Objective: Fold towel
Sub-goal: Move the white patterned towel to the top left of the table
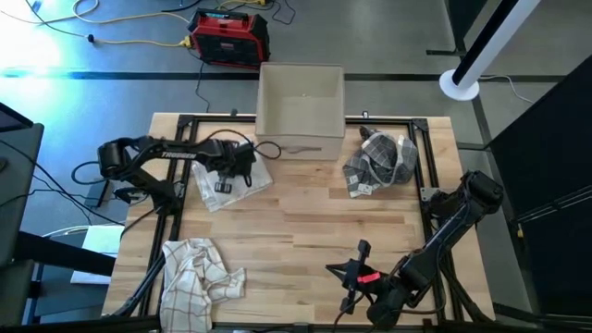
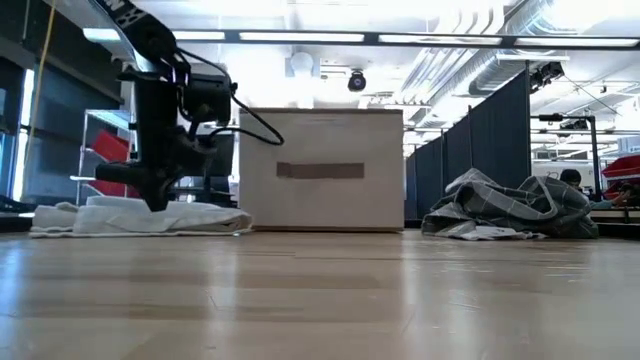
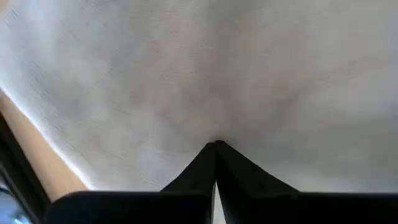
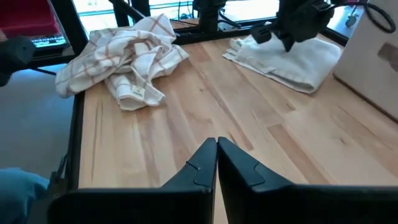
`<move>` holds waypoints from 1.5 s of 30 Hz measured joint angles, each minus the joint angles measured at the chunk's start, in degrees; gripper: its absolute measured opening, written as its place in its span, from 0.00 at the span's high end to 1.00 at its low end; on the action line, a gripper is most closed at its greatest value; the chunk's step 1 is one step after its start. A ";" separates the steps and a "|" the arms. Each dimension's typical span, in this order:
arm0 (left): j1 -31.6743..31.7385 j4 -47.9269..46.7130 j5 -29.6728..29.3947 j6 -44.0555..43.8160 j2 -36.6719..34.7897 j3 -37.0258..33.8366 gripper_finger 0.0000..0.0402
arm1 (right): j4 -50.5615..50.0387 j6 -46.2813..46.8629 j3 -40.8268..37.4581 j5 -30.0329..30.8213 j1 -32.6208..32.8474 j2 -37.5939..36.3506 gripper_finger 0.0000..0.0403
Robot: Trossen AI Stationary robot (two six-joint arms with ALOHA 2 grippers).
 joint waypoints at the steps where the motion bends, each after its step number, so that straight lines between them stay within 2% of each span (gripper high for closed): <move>1: 0.99 0.70 -0.04 2.46 -0.02 0.01 1.00 | 0.02 0.18 0.00 0.17 0.00 0.00 1.00; 5: 4.42 2.76 0.62 5.46 -0.04 0.03 1.00 | 0.00 1.03 0.00 0.59 0.07 0.00 1.00; 7: 5.10 2.73 -1.21 2.75 -0.07 0.05 1.00 | 0.11 1.17 0.00 0.58 0.08 0.00 1.00; 9: 4.62 0.03 -3.20 -4.26 -0.28 1.05 1.00 | 0.39 1.17 0.00 0.59 0.13 0.00 1.00; 12: 2.32 -8.38 -2.42 -18.18 -0.38 4.25 1.00 | 0.41 0.98 0.00 0.59 0.15 0.00 1.00; 15: -1.72 -14.16 3.00 -31.07 -1.24 5.59 1.00 | 0.40 0.86 0.00 0.83 0.12 0.00 1.00; 21: -13.75 -12.01 11.89 -43.23 -2.75 3.70 1.00 | 0.41 0.82 0.00 0.94 0.07 0.00 1.00; 25: -18.24 -7.42 13.78 -43.93 -2.73 0.17 1.00 | -0.20 0.69 0.00 0.98 0.06 0.00 1.00; 30: -14.80 -6.52 12.51 -43.39 -1.48 -1.88 1.00 | -1.05 0.88 0.00 0.97 0.02 0.00 1.00; 40: -3.04 -4.82 1.91 -30.89 2.94 -1.62 1.00 | -0.50 2.52 0.00 1.00 0.19 0.02 1.00; 45: -2.48 -6.21 -3.69 -29.64 3.61 -1.11 1.00 | -0.07 2.25 0.00 1.00 0.37 0.02 1.00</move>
